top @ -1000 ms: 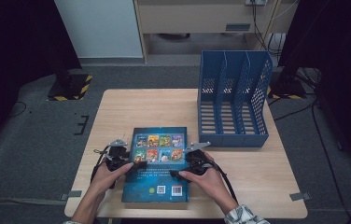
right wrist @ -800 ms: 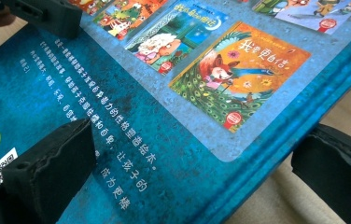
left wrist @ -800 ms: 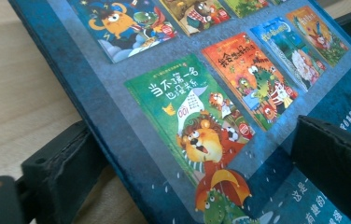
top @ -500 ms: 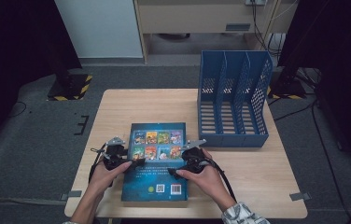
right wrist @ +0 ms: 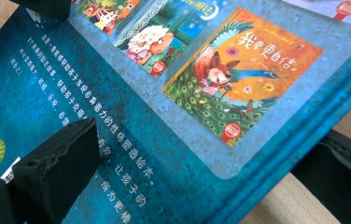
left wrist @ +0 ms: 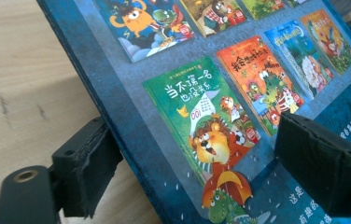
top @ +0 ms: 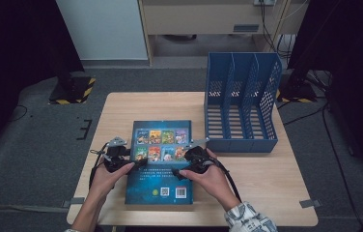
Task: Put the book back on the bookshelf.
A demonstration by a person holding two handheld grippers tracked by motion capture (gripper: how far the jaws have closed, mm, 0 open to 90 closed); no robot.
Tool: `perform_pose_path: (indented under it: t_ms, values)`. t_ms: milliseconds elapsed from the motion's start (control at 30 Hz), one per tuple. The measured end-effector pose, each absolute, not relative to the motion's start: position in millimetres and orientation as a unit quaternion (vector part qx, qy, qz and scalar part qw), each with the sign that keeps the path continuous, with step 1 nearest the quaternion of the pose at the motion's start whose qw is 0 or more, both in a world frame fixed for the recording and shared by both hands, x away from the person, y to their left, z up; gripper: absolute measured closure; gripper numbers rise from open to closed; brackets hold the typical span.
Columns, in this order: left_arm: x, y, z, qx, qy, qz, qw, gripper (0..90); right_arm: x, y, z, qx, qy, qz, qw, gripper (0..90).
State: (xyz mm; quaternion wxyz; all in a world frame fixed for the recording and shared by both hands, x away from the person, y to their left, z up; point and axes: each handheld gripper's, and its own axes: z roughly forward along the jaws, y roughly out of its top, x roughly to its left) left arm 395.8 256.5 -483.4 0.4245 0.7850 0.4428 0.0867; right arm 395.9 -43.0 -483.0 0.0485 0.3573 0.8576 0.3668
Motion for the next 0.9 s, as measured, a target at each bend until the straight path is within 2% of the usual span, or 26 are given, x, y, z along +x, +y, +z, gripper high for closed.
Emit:
perform_pose_path:
  t_ms: [267, 400, 900]
  values:
    - [400, 256, -468, 0.777, 0.442, 0.105, 0.436, 19.7, 402, -41, -471, 0.363, 0.855, 0.368, 0.047, 6.6]
    - [403, 257, -457, 0.777, 0.441, 0.112, 0.435, 23.7, 406, -43, -460, 0.374, 0.848, 0.370, 0.054, 11.1]
    - [418, 257, -433, 0.774, 0.442, 0.147, 0.429, 27.4, 428, -35, -436, 0.377, 0.841, 0.377, 0.094, 16.3]
